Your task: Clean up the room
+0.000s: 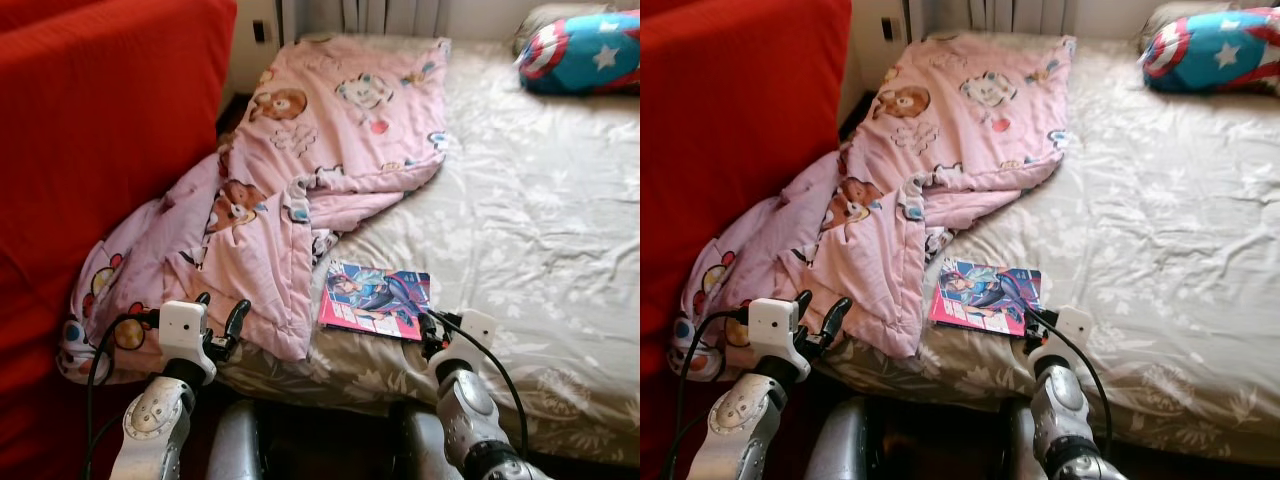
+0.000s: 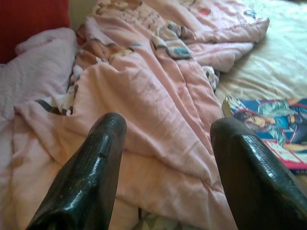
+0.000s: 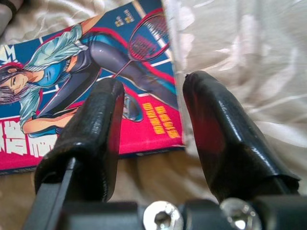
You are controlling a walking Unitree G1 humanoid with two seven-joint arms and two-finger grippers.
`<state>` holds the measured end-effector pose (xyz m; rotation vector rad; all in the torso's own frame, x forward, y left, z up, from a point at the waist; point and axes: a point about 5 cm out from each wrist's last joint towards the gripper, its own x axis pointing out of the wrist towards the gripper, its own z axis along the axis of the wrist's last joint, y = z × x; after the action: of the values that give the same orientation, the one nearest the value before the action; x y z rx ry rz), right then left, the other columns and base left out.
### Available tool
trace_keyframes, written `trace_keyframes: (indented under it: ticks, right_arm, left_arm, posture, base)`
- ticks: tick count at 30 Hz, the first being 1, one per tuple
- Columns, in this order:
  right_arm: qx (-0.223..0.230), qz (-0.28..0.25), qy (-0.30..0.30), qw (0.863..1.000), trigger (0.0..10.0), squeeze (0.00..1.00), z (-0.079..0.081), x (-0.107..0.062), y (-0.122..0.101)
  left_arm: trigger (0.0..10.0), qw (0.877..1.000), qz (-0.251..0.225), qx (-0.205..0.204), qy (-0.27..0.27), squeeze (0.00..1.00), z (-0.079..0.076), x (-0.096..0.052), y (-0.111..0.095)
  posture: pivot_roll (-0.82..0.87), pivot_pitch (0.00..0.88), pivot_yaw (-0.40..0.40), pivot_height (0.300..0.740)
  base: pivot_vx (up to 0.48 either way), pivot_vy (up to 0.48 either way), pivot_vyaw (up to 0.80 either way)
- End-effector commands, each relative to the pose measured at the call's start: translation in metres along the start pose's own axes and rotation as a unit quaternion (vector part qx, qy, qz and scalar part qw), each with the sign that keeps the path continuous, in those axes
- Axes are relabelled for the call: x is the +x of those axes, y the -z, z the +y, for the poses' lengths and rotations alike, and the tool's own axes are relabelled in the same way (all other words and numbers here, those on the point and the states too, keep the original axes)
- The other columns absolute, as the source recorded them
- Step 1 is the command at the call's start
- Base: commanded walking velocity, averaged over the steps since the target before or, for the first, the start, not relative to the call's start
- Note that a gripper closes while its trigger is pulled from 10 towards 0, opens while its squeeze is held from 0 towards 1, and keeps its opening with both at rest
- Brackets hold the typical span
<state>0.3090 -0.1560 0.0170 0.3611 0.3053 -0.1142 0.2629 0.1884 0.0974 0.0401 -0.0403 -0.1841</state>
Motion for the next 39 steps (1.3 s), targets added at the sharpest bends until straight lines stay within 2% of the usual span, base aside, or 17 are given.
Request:
trace_keyframes:
  ticks: [1, 2, 3, 5, 6, 7, 8, 9, 19, 29, 34, 39]
  right_arm:
    - [0.007, 0.016, 0.006, 1.0, 10.0, 0.0, -0.004, -0.002, 0.006]
    - [0.009, 0.013, 0.003, 1.0, 10.0, 0.0, -0.003, -0.001, 0.004]
    - [0.009, 0.008, -0.007, 1.0, 10.0, 1.0, -0.001, 0.0, 0.001]
    - [0.007, -0.003, -0.007, 1.0, 10.0, 1.0, 0.0, 0.003, -0.005]
    - [0.007, -0.003, -0.007, 1.0, 10.0, 1.0, 0.0, 0.003, -0.005]
    - [0.011, -0.011, 0.002, 1.0, 10.0, 0.16, -0.003, 0.003, -0.008]
    - [0.013, -0.018, 0.005, 1.0, 10.0, 0.16, -0.004, 0.004, -0.01]
    - [0.019, -0.026, 0.007, 0.999, 10.0, 0.0, -0.005, 0.003, -0.011]
    - [0.034, -0.025, 0.01, 0.999, 10.0, 0.0, -0.014, -0.002, -0.005]
    - [0.057, -0.013, -0.037, 0.998, 10.0, 0.0, -0.007, -0.002, -0.001]
    - [0.135, 0.016, -0.033, 0.99, 10.0, 0.0, -0.012, -0.005, 0.011]
    - [0.235, 0.038, -0.034, 0.971, 10.0, 0.0, -0.014, -0.009, 0.022]
  left_arm:
    - [10.0, 1.0, 0.012, 0.011, 0.002, 0.0, 0.0, -0.006, 0.0]
    - [10.0, 1.0, 0.013, 0.013, 0.0, 0.0, 0.0, -0.011, -0.001]
    - [10.0, 1.0, 0.019, 0.013, -0.003, 0.0, 0.001, -0.014, 0.001]
    - [10.0, 0.999, 0.036, 0.013, -0.007, 0.0, 0.001, -0.025, 0.005]
    - [10.0, 0.999, 0.036, 0.013, -0.007, 0.0, 0.001, -0.025, 0.005]
    - [10.0, 0.999, 0.047, 0.014, -0.011, 0.0, 0.002, -0.031, 0.006]
    - [10.0, 0.998, 0.052, 0.015, -0.014, 0.0, 0.003, -0.035, 0.006]
    - [10.0, 0.998, 0.054, 0.015, -0.016, 0.0, 0.004, -0.036, 0.006]
    - [10.0, 0.998, 0.063, 0.02, -0.016, 0.0, 0.005, -0.04, 0.001]
    - [10.0, 0.997, 0.065, 0.025, -0.014, 0.0, 0.005, -0.041, -0.002]
    - [10.0, 0.997, 0.068, 0.027, -0.011, 0.0, 0.004, -0.044, -0.003]
    - [10.0, 0.997, 0.071, 0.029, -0.008, 0.0, 0.003, -0.047, -0.003]
  posture:
    - [0.13, 0.247, 0.018, 0.574]
    - [0.15, 0.262, 0.024, 0.574]
    - [0.15, 0.266, 0.025, 0.574]
    - [0.16, 0.277, 0.028, 0.574]
    - [0.16, 0.277, 0.028, 0.574]
    - [0.16, 0.288, 0.029, 0.574]
    - [0.16, 0.29, 0.03, 0.574]
    - [0.17, 0.292, 0.032, 0.574]
    - [0.17, 0.298, 0.044, 0.574]
    - [0.18, 0.301, 0.054, 0.574]
    - [0.19, 0.303, 0.058, 0.574]
    - [0.2, 0.309, 0.06, 0.574]
  base:
    - [0.0, 0.0, 0.0]
    - [0.0, 0.0, 0.0]
    - [0.0, 0.0, 0.0]
    - [0.0, 0.0, 0.0]
    - [0.0, 0.0, 0.0]
    - [0.0, 0.0, 0.0]
    - [0.0, 0.0, 0.0]
    - [0.0, 0.0, 0.0]
    - [0.0, 0.0, 0.0]
    - [0.0, 0.0, 0.0]
    - [0.0, 0.0, 0.0]
    - [0.0, 0.0, 0.0]
